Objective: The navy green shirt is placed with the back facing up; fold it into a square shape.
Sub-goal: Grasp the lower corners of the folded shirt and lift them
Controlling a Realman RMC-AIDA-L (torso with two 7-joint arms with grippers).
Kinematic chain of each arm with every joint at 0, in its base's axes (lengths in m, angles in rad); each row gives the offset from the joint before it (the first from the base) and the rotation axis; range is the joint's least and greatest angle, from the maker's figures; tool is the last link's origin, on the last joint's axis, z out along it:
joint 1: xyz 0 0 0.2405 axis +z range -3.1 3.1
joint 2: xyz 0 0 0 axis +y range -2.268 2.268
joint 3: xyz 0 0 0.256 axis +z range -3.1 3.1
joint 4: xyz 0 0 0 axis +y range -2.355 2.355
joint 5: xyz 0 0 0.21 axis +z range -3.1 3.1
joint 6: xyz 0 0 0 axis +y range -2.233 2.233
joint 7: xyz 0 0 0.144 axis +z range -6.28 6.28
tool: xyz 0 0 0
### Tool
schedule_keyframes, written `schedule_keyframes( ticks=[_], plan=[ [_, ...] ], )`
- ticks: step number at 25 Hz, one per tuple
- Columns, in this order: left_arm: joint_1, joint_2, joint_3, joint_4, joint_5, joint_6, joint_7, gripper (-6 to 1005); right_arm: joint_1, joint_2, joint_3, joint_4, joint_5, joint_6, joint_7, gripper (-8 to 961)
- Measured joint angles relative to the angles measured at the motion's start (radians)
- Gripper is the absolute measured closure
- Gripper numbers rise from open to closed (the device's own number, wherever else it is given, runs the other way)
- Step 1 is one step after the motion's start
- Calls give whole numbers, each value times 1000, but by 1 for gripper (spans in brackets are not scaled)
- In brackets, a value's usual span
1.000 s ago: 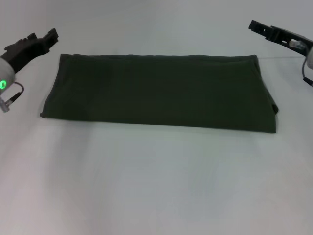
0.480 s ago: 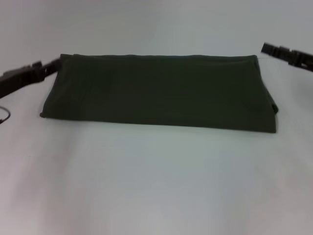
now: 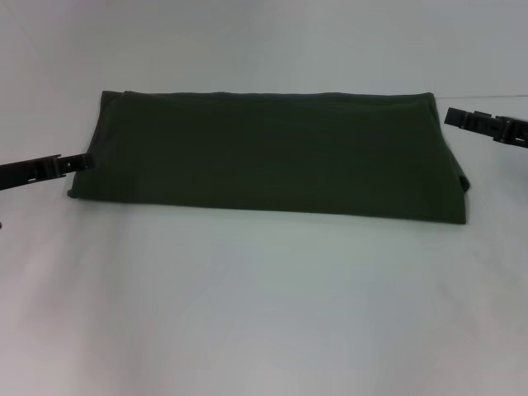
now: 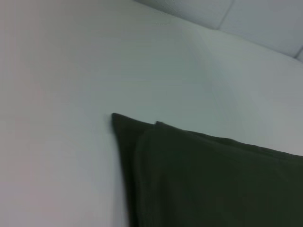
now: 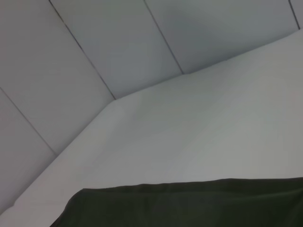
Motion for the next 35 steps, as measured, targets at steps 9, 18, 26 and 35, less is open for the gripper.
schedule_keyframes(
  ticks=[9,18,26,35],
  plan=[
    [-27,13,2,-33,50,-47,-49,312,3,10,-2,-24,-38,-26,1,170],
    [-54,17,42,-90,60,-131,-48,114,8,14,-7,-26,-50,-28,-4,171],
    [-75,20,71,-148,62,-190,-40,92,8,14,-10,-26,-51,-26,-2,176],
    [-84,14,100,-176,63,-228,-38,90,11,13,-13,-26,-51,-22,-1,175]
  ],
)
